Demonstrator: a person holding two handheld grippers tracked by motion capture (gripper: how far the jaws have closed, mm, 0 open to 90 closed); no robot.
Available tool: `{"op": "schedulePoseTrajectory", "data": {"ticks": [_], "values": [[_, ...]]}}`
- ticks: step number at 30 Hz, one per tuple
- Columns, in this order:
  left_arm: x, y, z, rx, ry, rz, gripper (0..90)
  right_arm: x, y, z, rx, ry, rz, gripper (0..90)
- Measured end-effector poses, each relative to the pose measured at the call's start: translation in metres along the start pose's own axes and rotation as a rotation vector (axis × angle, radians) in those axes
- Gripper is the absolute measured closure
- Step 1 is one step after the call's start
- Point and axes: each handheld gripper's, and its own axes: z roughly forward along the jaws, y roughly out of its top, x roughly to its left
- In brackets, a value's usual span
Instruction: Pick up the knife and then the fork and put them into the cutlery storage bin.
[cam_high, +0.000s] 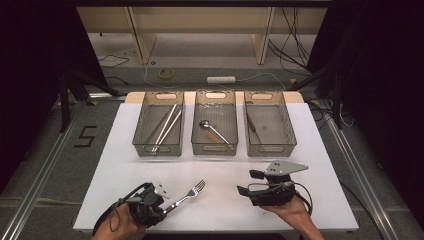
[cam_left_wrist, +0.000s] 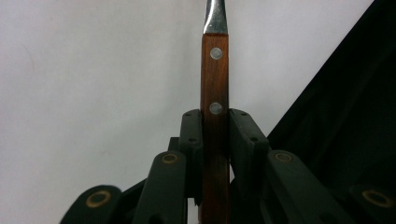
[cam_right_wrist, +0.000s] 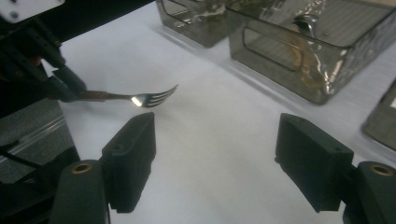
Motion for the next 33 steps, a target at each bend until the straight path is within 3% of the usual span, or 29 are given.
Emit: {"op": "schedulePoseTrajectory", "data": {"ticks": [10,25,33], "values": [[-0.007,0.03,-0.004,-0.01,-0.051,0.075,75.4,0.027,0.005,0.009,0.007,0.055,-0.122,29.6],[-0.017,0.074,-0.001,0.011,-0.102,0.166,75.4,0.054,0.005,0.024,0.049,0.045,-0.288,29.6],[-0.022,0.088,0.003,0.01,-0.125,0.182,75.4,0.062,0.004,0.033,0.077,0.05,-0.346,29.6]]}}
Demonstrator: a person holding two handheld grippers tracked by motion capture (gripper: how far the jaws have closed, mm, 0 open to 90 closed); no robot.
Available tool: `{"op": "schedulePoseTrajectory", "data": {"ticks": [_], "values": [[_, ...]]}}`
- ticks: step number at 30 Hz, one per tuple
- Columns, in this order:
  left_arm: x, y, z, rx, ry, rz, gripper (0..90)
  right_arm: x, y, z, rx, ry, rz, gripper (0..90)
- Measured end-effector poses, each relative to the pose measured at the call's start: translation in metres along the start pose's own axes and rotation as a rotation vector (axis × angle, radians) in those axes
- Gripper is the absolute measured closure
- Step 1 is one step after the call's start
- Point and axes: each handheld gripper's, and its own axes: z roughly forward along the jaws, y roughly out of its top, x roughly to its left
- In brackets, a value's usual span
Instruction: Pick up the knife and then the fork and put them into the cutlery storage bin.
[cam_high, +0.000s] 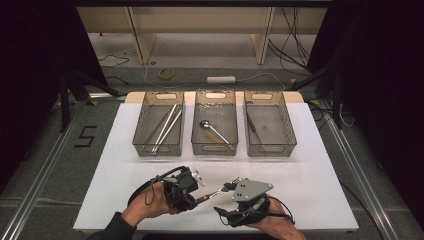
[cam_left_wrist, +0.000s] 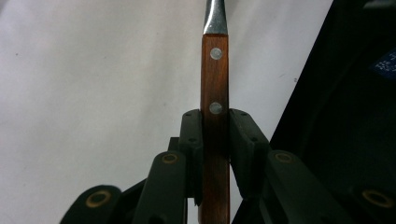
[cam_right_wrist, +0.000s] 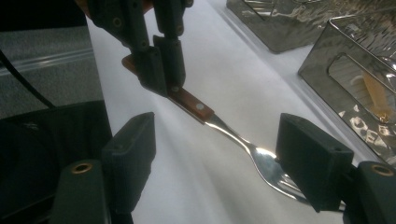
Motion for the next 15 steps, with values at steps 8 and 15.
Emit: {"op": "schedulePoseTrajectory", "data": {"ticks": [8,15], "values": [[-0.003,0.012,0.0,0.014,-0.016,0.035,75.4,0.003,0.0,0.01,0.036,-0.01,-0.063,30.3],[-0.005,0.018,0.0,0.026,-0.032,0.05,75.4,0.008,0.001,0.018,0.064,-0.009,-0.118,32.8]]}}
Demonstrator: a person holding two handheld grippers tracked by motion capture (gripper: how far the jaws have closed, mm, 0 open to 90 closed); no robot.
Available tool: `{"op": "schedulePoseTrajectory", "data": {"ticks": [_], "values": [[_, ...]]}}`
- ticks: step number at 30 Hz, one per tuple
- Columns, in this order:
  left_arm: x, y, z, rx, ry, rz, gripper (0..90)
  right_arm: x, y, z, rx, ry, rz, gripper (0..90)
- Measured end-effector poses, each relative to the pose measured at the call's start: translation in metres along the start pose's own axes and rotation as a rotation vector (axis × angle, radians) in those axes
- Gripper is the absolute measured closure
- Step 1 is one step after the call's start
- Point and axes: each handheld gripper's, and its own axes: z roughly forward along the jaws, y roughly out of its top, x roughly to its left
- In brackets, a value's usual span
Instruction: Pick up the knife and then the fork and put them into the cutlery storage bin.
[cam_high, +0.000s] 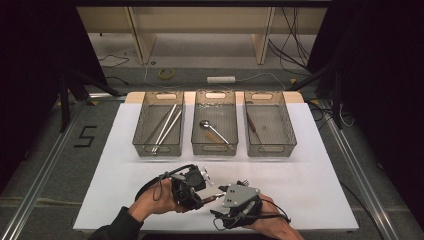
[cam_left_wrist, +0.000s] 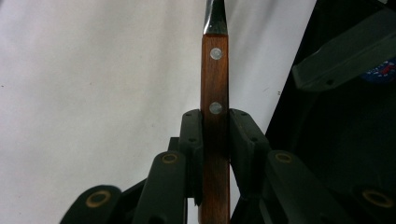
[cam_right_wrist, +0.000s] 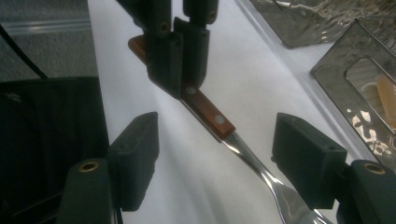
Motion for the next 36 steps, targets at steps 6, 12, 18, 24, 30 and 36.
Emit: {"op": "schedulePoseTrajectory", "data": {"ticks": [6,12,18,24,30,36], "values": [[-0.001,0.002,-0.001,0.005,-0.024,0.004,75.4,0.005,0.0,0.01,0.039,-0.039,-0.085,36.3],[-0.006,0.003,-0.003,0.004,-0.04,0.017,75.4,0.009,0.002,0.017,0.05,-0.043,-0.158,43.3],[-0.007,0.003,-0.005,0.01,-0.057,0.026,75.3,0.014,0.003,0.018,0.077,-0.047,-0.216,52.7],[-0.008,0.004,-0.004,0.015,-0.07,0.027,75.3,0.016,0.002,0.02,0.104,-0.058,-0.288,61.4],[-0.009,0.005,-0.003,0.015,-0.08,0.032,75.3,0.021,0.002,0.022,0.103,-0.077,-0.328,67.2],[-0.01,0.005,-0.004,0.004,-0.087,0.043,75.1,0.023,0.0,0.023,0.12,-0.072,-0.373,72.9]]}}
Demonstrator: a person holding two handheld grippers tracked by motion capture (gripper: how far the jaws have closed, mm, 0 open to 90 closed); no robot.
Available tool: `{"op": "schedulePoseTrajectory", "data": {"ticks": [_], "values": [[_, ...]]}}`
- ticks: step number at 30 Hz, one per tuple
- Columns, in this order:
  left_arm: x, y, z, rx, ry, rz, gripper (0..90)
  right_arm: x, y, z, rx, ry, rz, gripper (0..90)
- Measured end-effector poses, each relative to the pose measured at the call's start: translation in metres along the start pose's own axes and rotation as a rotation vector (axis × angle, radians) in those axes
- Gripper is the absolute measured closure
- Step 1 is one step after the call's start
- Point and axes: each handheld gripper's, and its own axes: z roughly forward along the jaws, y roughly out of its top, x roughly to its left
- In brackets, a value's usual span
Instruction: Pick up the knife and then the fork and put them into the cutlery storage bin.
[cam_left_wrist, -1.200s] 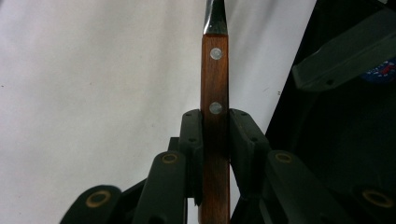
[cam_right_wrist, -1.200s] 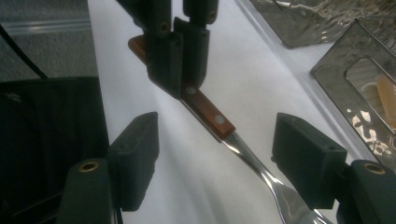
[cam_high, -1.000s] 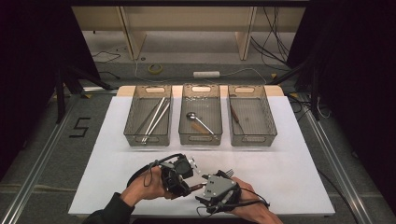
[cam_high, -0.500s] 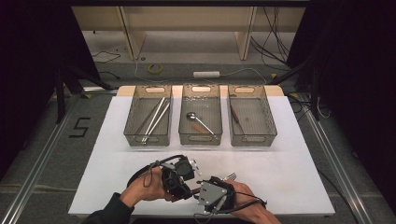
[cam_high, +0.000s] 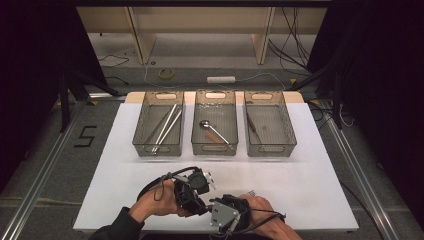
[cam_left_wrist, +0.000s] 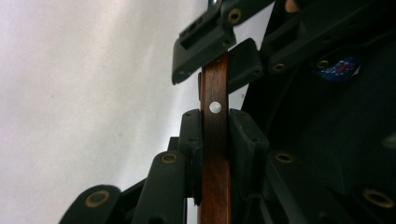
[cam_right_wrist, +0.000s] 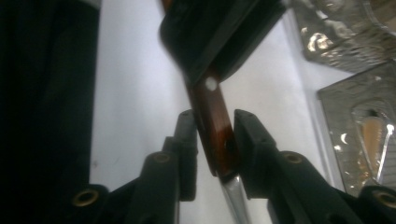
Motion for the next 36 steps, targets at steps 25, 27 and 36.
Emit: {"op": "schedulePoseTrajectory", "data": {"ticks": [25,27,36], "values": [[0.01,-0.014,-0.032,-0.238,0.14,-0.059,30.3,-0.011,-0.015,-0.008,0.065,-0.003,-0.052,77.7],[0.011,-0.017,-0.036,-0.286,0.154,-0.067,27.2,-0.013,-0.017,-0.01,0.076,0.001,-0.041,77.7],[0.016,-0.029,-0.047,-0.437,0.205,-0.104,20.2,-0.028,-0.03,-0.019,0.075,-0.045,0.026,77.7]]}}
